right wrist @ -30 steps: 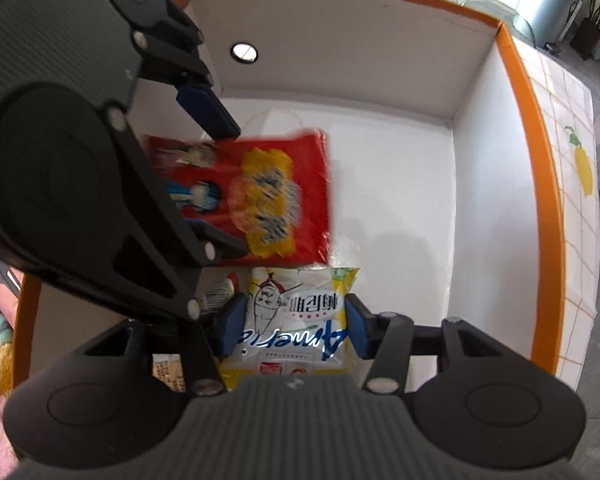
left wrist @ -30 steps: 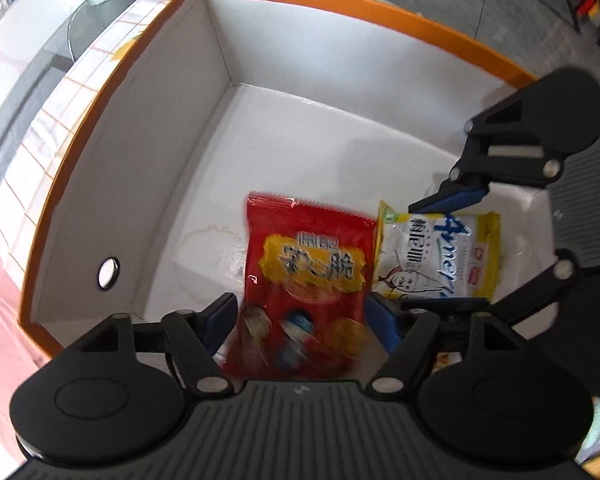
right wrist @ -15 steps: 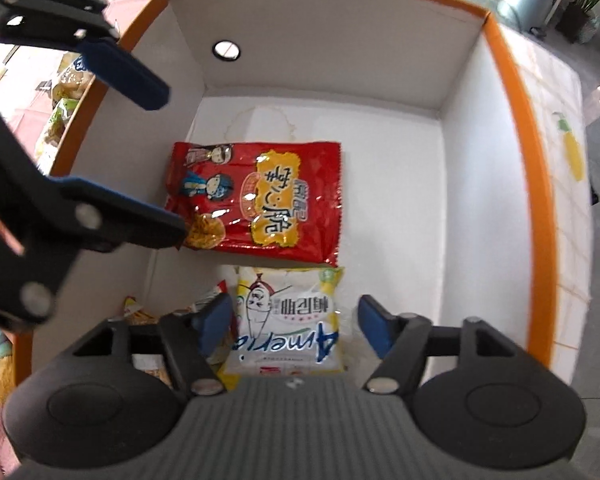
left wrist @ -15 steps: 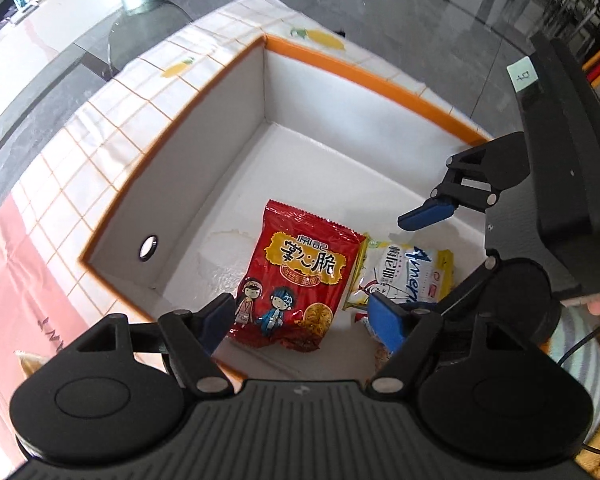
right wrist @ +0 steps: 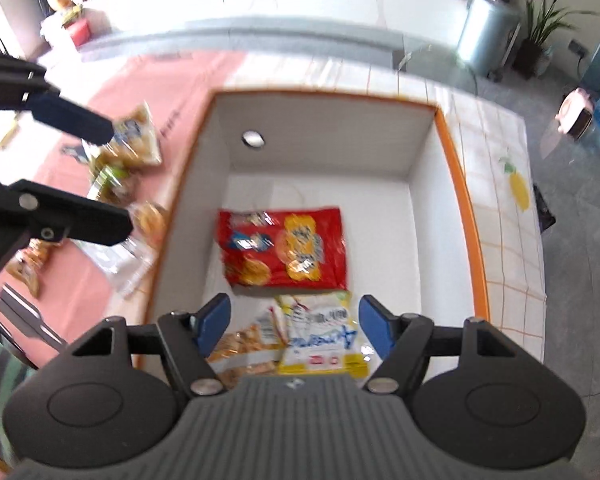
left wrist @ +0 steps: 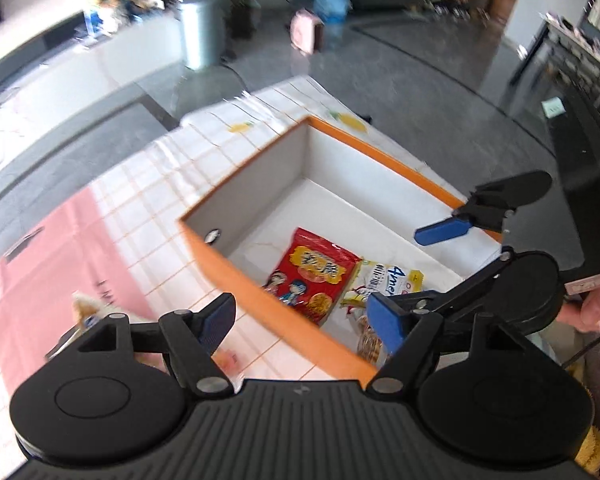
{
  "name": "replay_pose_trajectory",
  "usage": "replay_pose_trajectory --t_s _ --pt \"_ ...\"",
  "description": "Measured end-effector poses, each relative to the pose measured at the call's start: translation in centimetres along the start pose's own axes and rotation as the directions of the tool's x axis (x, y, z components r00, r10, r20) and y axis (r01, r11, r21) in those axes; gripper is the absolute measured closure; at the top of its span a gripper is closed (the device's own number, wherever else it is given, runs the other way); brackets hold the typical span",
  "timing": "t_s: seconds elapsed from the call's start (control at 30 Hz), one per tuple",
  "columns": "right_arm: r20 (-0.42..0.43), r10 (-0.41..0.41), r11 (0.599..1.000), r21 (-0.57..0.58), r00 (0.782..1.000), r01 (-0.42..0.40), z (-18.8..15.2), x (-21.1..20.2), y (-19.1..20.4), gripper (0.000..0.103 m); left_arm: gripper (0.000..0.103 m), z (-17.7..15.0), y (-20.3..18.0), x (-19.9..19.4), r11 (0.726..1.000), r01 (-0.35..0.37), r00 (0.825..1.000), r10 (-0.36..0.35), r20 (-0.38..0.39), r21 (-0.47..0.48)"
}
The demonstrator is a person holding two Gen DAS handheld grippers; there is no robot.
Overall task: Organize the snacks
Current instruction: 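Withdraw both tools from the box toward the snack pile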
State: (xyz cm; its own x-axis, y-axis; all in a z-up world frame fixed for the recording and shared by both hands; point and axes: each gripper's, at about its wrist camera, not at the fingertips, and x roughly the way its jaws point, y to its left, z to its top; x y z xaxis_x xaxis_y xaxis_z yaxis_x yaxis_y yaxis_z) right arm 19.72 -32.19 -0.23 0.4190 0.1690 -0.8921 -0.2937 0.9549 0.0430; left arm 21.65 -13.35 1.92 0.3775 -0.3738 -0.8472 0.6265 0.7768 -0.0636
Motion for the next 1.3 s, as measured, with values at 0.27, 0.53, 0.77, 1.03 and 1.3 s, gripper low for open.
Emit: replay_pose_trajectory --t_s 0.27,0.53,0.77,1.03,1.3 --pt "0.175 0.017 0.998 0.064 0.984 -0.028 -1.1 -3.8 4.2 0.034 0.015 -5.3 2.0 -5.5 0.986 -0.097 0.988 0.112 0.107 -0.139" --pt "0.348 0.025 0.990 0.122 0.937 -0.072 -4.1 -5.9 10.0 0.034 0.015 -11.9 3.7 -8.9 0.937 -0.166 0.951 0.234 0.202 -0.308" --pt "0.436 0.005 0.991 0.117 0.900 -0.063 -7.1 -5.1 15.6 0.035 0.018 -18.0 6.2 -9.2 0.858 -0.222 0.936 0.320 0.145 -0.462" --pt "0.398 -0.001 0.992 0.119 0.917 -0.050 -9.0 -0.8 19.6 0.038 0.019 -22.8 9.0 -7.6 0.803 -0.214 0.952 0.300 0.067 -0.557" --pt "0.329 -0.004 0.996 0.088 0.944 -0.027 -8.3 3.1 21.2 0.039 0.018 -23.2 11.3 -4.4 0.800 -0.225 0.964 0.265 -0.010 -0.556"
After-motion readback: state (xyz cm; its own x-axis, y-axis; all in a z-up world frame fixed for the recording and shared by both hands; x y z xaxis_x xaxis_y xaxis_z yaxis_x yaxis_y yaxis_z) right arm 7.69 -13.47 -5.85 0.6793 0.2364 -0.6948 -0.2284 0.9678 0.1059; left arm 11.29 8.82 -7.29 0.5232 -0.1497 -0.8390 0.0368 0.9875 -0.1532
